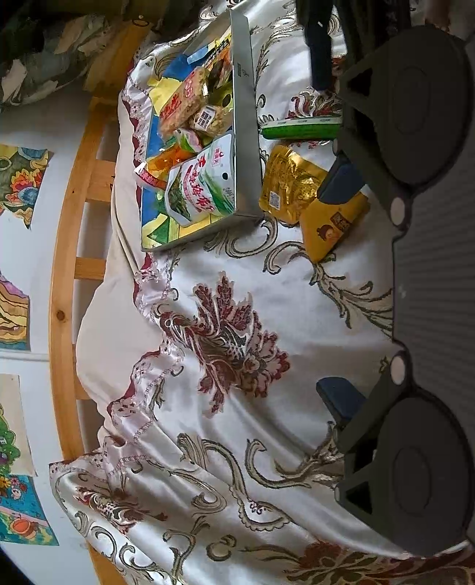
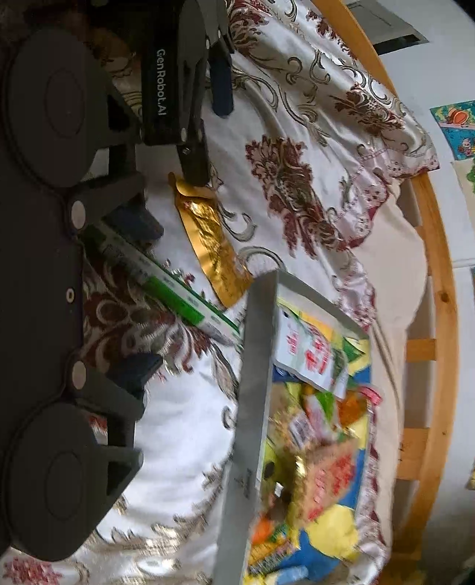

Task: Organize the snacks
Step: 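Close the right tool on the green-white tube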

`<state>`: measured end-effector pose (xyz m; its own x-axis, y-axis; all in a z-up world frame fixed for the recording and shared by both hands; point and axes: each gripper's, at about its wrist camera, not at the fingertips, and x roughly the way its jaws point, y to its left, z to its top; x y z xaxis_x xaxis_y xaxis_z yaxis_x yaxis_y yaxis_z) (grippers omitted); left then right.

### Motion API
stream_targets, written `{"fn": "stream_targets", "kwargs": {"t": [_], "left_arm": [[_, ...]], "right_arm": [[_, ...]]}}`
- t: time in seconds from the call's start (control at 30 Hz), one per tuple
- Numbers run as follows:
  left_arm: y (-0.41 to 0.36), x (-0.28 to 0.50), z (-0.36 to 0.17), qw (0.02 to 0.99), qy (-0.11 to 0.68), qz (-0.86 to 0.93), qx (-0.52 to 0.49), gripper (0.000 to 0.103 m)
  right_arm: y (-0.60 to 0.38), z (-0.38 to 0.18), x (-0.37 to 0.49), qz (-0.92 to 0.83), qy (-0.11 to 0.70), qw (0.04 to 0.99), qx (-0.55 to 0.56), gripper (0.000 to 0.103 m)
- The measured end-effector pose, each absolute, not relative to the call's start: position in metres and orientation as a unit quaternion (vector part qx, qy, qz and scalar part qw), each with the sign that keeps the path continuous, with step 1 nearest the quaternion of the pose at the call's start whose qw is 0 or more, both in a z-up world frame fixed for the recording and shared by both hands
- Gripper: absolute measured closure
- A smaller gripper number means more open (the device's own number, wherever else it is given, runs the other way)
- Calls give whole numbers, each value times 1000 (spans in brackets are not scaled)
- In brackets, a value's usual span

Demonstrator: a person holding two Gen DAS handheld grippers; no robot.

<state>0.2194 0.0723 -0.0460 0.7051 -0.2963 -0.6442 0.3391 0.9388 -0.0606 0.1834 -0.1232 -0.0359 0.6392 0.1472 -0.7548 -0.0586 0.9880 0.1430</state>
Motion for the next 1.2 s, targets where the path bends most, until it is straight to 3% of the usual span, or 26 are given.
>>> {"fn": "stream_targets", "kwargs": {"t": [0.23,0.33,0.53,0.7,1.03,1.2], "left_arm": [[77,224,-47,921,348,-174,17,1],[76,223,-46,921,347,-174,19,1],[75,220,-42,923,341,-175,26,1],[71,217,-41,922,342,-182,33,1],[41,235,-33,906,330,-257,73,0],[22,273,-49,849,383,-351,94,1]], "right_arm": [[-112,-44,192,76,441,892,55,54],[-116,-43,192,80,447,889,65,68],[-133,-37,188,76,458,882,84,70],[-159,-31,180,62,465,878,94,82],[-194,-31,159,76,459,880,100,84],[-196,-35,157,103,456,879,93,84]]}}
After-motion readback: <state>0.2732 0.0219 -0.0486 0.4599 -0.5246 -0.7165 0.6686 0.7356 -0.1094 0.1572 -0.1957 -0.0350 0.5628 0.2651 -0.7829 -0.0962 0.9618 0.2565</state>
